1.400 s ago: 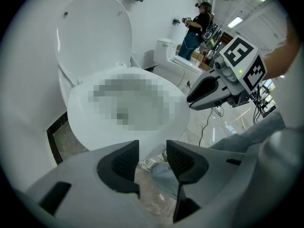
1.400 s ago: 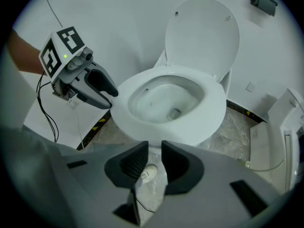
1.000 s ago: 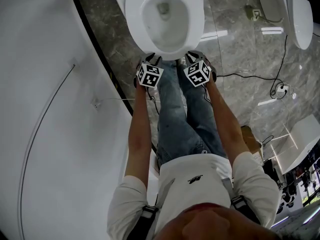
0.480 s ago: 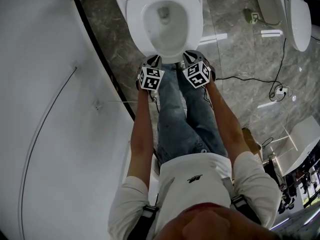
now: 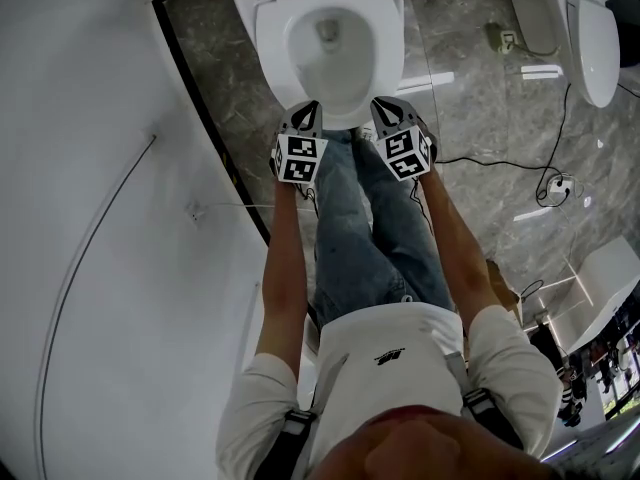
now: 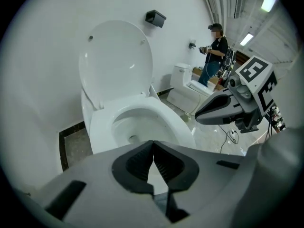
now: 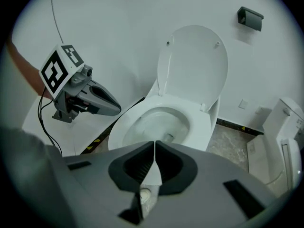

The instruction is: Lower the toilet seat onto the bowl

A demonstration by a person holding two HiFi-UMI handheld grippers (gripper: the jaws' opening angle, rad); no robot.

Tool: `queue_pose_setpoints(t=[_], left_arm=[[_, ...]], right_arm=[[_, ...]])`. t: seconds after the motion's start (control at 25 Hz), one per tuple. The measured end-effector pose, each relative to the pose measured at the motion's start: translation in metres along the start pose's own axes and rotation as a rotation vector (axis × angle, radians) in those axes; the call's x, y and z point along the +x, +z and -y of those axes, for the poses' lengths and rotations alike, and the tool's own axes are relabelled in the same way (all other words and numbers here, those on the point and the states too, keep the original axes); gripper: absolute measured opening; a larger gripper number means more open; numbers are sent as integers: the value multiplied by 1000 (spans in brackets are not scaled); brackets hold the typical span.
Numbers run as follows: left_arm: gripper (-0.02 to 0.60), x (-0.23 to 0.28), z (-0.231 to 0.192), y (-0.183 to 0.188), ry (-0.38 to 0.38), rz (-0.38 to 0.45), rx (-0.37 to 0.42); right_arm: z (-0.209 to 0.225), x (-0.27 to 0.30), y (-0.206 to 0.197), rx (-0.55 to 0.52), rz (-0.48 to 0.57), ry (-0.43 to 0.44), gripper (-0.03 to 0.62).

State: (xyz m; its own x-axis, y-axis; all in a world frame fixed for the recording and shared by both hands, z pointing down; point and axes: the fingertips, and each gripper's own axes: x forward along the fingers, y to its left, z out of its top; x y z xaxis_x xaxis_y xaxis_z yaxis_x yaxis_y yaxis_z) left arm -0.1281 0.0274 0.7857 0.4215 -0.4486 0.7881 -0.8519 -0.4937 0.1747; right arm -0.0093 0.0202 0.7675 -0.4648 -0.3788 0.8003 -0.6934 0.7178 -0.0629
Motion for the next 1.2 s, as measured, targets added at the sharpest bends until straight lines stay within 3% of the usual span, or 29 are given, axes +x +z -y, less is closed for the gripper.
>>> queue_pose_setpoints(t=[0.56, 1.2], left_arm=[[28, -63, -3, 89, 82, 211, 20], [26, -138, 34, 170, 87, 366, 86]], right_arm=[[23, -66, 90, 43, 248, -55, 29], [25, -152, 143, 48, 371, -74, 29]])
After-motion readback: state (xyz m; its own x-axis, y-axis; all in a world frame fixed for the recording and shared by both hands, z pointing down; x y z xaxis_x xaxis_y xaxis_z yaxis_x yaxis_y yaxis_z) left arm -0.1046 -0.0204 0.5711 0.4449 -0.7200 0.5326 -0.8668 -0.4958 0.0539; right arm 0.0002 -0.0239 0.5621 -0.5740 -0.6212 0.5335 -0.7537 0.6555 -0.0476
